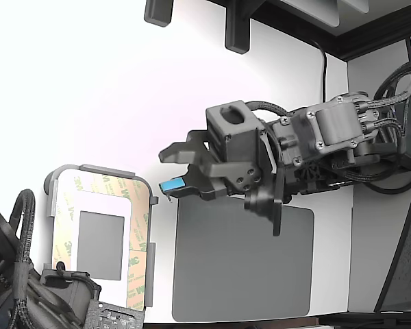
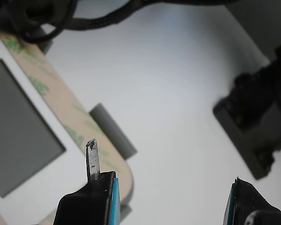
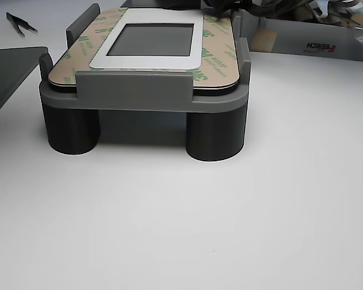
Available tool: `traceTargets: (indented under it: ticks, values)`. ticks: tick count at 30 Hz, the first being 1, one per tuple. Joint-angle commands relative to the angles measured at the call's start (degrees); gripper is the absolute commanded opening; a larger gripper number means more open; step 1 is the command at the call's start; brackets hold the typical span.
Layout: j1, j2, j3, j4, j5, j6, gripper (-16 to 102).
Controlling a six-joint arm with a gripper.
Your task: Peel off protective film from adhesive tape.
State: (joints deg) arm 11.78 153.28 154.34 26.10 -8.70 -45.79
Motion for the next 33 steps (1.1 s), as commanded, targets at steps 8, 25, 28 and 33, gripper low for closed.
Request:
traceTargets:
  ticks: [8,25,28,33]
  values:
    - [9.8,1.5,-4.2,6.7,8.3,-20.7,99]
    - [12.7,-18.3,-14.6,6.9,11.8,-39.4,100]
    - [15.1,-20.7,-15.9,6.2,12.7,-43.1,80]
    - [16.1,-22.1,-15.6,1.1,13.3,-43.5,28]
